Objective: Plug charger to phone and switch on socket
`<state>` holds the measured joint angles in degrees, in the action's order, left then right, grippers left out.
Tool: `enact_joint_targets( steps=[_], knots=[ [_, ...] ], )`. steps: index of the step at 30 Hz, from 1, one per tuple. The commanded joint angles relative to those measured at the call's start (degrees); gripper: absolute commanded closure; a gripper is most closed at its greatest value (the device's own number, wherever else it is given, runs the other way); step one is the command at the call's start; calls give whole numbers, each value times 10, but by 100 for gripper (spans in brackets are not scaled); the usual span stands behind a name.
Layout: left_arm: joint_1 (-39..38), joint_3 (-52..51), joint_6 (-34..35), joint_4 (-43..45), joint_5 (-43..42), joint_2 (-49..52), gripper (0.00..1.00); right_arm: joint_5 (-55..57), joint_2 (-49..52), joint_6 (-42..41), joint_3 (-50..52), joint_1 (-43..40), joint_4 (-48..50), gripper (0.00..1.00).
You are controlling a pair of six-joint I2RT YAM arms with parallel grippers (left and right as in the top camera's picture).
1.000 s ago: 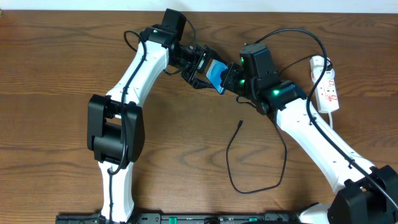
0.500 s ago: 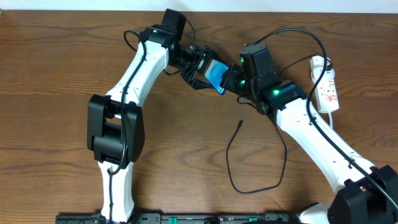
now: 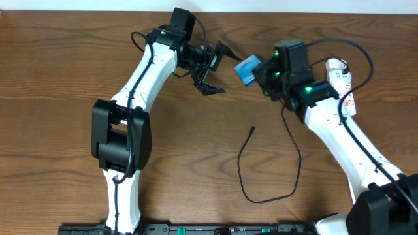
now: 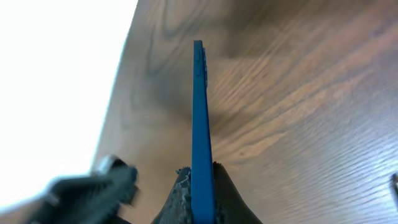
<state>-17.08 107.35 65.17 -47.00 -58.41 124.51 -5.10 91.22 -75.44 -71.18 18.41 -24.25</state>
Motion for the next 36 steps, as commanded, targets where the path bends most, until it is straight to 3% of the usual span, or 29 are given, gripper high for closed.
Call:
enact_joint_targets(
  steps=[1, 7, 9, 17, 24, 36],
  knots=[
    [0, 2, 62, 0, -9, -15, 0, -11, -26, -158, -11, -6, 7, 99],
    [0, 2, 111, 2, -9, -15, 1, -60, -26, -270, -11, -4, 12, 99],
    [0, 2, 117, 13, -9, -15, 6, -77, -26, -290, -11, -3, 13, 99],
    [0, 2, 121, 45, 11, -15, 24, -92, -26, -317, -11, -3, 23, 99],
    [0, 2, 147, 45, 17, -15, 31, -110, -26, -341, -11, -3, 43, 99],
    [0, 2, 188, 45, -12, -15, 31, -128, -26, -360, -11, 5, 38, 98]
  ],
)
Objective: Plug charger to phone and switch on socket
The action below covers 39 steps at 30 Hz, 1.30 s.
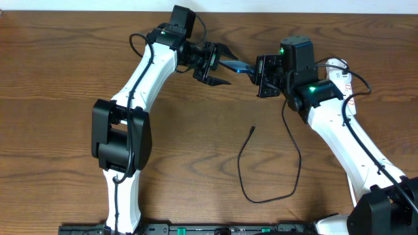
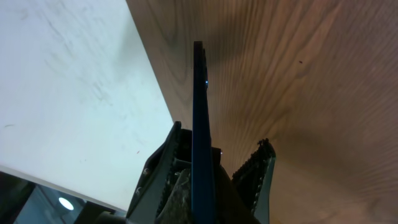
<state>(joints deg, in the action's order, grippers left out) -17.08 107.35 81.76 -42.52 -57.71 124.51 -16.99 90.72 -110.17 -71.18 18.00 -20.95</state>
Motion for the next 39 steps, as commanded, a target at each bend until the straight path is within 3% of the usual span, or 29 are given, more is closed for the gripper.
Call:
enact_joint_targets(
  steps=[1, 11, 35, 37, 39],
  knots=[
    [0, 2, 23, 0, -19, -15, 31, -3, -21, -17, -11, 13, 5, 98],
    [0, 2, 22, 5, -50, -15, 33, 10, -21, -32, -11, 20, 5, 98],
    [0, 2, 24, 7, -47, -15, 85, -14, -21, -32, -11, 20, 26, 98],
    [0, 2, 24, 7, -47, -15, 92, -14, -21, -32, -11, 20, 28, 97],
    [0, 2, 24, 7, -47, -15, 92, -14, -21, -31, -11, 20, 30, 92]
  ],
)
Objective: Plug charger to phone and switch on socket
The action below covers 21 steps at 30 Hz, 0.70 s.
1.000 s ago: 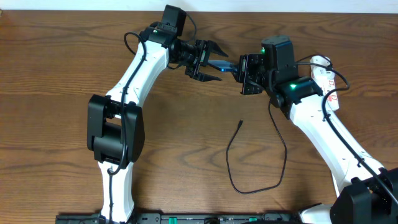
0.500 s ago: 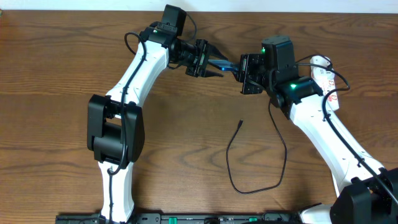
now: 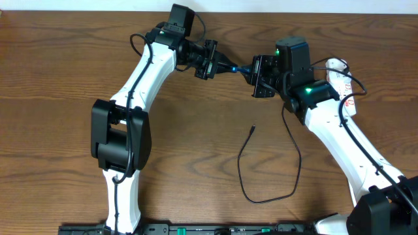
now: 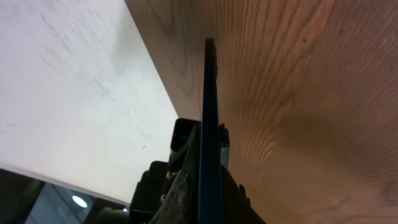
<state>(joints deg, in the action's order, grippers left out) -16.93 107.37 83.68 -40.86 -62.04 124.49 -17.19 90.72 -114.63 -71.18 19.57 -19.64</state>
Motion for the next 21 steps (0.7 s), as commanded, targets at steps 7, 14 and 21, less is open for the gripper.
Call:
enact_joint_targets(
  steps=[7, 14, 21],
  knots=[
    [-1, 2, 4, -10, -3, -15, 93, -14, -21, 59, -11, 4, 43, 75],
    [2, 2, -46, -1, 18, -15, 93, -42, -21, 173, -11, -21, 68, 12],
    [23, 2, -183, -2, 95, -15, 93, -188, -21, 304, -11, -118, 67, 1]
  ],
)
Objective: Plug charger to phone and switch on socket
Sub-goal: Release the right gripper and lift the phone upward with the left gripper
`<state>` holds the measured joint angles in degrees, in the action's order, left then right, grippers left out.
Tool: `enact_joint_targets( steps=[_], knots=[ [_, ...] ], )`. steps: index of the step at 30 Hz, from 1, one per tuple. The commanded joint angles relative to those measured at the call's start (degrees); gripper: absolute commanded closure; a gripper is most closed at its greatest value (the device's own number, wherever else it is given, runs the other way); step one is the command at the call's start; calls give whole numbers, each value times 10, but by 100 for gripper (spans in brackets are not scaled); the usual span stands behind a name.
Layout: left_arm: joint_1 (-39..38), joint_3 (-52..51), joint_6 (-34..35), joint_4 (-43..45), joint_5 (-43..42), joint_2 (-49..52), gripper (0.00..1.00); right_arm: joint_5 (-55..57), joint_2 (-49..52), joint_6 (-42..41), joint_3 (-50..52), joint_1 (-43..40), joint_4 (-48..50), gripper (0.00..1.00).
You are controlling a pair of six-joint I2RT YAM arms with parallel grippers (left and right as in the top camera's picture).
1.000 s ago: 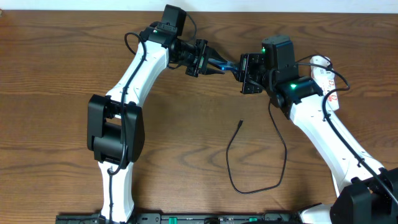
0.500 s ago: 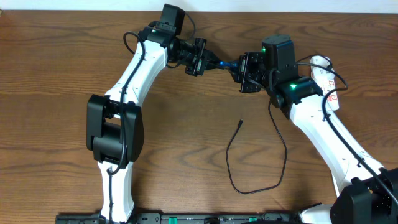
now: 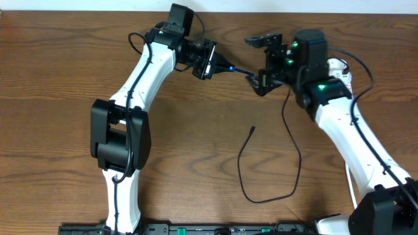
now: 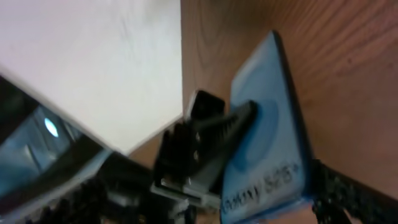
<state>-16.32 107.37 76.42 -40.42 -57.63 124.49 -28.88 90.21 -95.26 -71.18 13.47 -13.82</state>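
Note:
The blue phone (image 3: 236, 68) hangs edge-on above the table's far middle, with my left gripper (image 3: 214, 62) shut on its left end. In the right wrist view the phone's blue back (image 4: 267, 130) shows "Galaxy S25" lettering, and the left gripper's black fingers (image 4: 214, 134) clamp it. My right gripper (image 3: 253, 60) stands open around the phone's right end, its jaws spread wide to either side (image 4: 208, 199). The black charger cable (image 3: 271, 196) loops on the table, its plug end (image 3: 253, 128) lying free. The white socket strip (image 3: 339, 73) shows partly behind the right arm.
The table's far edge runs just behind both grippers, with a white surface beyond it (image 4: 93, 56). Brown wooden tabletop (image 3: 59, 130) spreads to the left and around the cable loop.
My right gripper has opened and let go of the phone, and it has drawn back a little to the right. The left gripper still holds the phone in the same place.
At first my right gripper held the phone alone, the left gripper open nearby. Then the left gripper's open fingers were around the phone's far end, then shut on it with both holding. Now only the left holds it. The cable has not moved.

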Motion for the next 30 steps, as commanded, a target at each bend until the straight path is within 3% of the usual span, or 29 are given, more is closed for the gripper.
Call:
enact_joint_targets(
  steps=[1, 7, 11, 16, 19, 25, 30],
  knots=[
    [21, 2, -147, -6, 64, -15, 92, -94, -16, 143, -11, -73, 7, 1],
    [42, 2, -354, -51, 157, -15, 93, -198, -16, 400, -11, -132, -40, 1],
    [51, 2, -452, -89, 187, -15, 93, -123, -16, 533, -11, -127, -178, 1],
    [53, 2, -514, -99, 181, -31, 93, 71, -16, 556, -9, -90, -313, 1],
    [53, 2, -536, -96, 196, -57, 93, 106, -16, 555, -5, -59, -336, 3],
    [53, 2, -535, -100, 346, -132, 93, 153, -13, 545, 2, 15, -341, 3],
    [53, 2, -535, -130, 397, -159, 93, 276, -2, 469, 14, 70, -365, 18]
  ],
)
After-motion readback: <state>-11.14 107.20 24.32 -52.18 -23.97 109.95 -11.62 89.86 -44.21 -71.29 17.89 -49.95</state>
